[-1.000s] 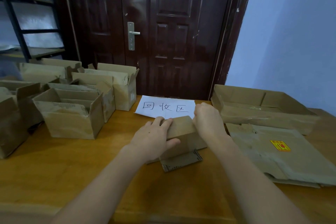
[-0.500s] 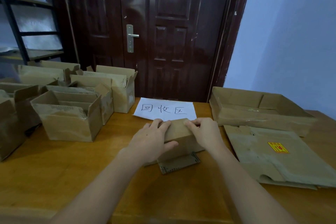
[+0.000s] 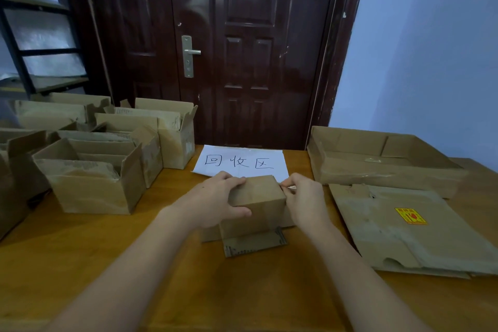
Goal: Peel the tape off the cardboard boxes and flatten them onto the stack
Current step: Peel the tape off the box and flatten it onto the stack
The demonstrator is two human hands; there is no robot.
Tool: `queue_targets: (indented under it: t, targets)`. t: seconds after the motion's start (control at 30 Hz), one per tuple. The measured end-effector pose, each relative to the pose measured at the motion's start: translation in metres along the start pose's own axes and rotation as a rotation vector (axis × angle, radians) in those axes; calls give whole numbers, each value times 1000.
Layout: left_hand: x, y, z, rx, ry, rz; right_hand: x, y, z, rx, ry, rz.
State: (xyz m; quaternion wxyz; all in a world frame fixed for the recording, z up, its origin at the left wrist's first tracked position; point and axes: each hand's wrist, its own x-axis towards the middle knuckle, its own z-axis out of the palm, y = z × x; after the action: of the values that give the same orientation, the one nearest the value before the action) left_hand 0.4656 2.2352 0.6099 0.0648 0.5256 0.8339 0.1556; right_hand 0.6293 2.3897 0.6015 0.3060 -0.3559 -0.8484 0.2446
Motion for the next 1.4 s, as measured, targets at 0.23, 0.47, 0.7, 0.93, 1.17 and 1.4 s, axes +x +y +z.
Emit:
queue_targets:
  t: [0.23,0.47,0.7,0.93,1.17,1.4]
  targets:
    - [2,-7,3,-38,15,26,3,12,-19,665,-287,231]
    - [1,-10,3,-58,15,39,13,20,6,127,-122,129]
    - [3,-15,8,-79,48,59,24,29,-7,-186,44,-195]
    - [6,-21,15,-95,77,76,83,49,-67,-96,277,-138]
    - [4,-20,16,-101,74,83,121,69,-80,-287,163,1]
    - [6,-21,20,-85,64,68,129,74,-75,-366,51,96]
